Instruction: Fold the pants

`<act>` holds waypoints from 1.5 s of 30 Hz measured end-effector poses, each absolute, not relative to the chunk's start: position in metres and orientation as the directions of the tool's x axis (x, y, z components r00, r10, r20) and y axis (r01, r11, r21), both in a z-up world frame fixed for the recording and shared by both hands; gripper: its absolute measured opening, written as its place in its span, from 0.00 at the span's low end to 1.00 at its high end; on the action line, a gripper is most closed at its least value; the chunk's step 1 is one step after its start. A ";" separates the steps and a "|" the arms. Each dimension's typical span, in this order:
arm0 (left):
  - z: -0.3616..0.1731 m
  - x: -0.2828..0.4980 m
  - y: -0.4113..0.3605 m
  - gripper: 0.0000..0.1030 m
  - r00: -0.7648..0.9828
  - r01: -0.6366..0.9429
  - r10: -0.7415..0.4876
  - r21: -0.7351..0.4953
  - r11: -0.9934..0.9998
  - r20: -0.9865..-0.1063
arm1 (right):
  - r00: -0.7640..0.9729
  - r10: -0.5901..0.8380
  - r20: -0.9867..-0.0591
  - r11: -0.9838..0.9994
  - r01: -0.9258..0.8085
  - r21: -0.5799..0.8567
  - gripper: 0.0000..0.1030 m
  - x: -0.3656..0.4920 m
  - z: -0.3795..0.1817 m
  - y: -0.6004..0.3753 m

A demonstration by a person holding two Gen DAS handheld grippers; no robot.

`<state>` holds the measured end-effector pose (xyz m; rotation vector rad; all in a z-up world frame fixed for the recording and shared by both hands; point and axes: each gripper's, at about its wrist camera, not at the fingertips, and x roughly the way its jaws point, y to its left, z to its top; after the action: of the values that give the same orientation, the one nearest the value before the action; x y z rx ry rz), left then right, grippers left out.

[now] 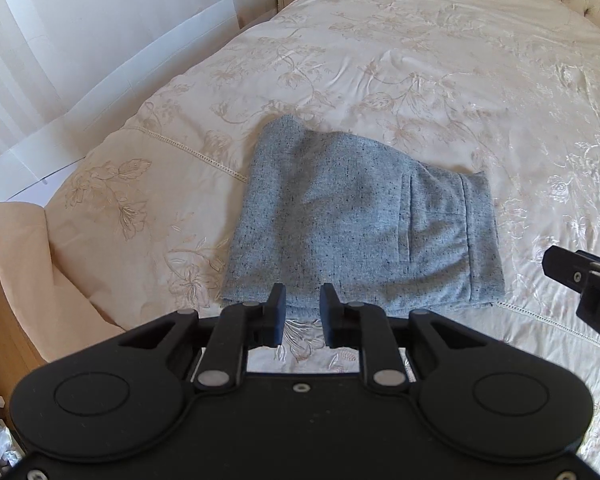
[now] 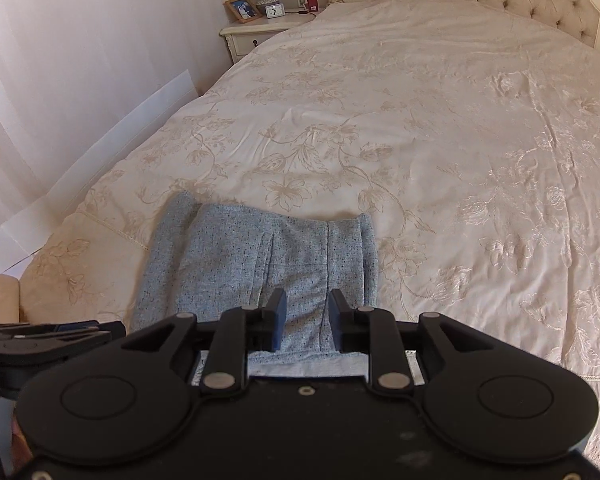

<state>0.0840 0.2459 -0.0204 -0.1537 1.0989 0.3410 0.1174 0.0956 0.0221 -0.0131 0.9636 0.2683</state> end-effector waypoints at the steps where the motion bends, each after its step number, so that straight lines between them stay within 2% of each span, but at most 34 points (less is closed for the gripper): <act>1: -0.020 0.082 0.244 0.27 0.408 -0.347 0.198 0.049 0.937 -0.891 | 0.539 0.222 -0.812 0.966 -0.233 0.110 0.25 0.116 0.022 0.094; 45: -0.017 0.071 0.242 0.27 0.399 -0.350 0.218 0.071 0.934 -0.891 | 0.474 0.182 -0.861 0.958 -0.283 0.046 0.25 0.095 0.016 0.097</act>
<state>0.0709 0.2420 -0.0171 -0.1352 1.1036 0.3607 0.0947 0.0966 0.0157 -0.1074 1.0390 0.2846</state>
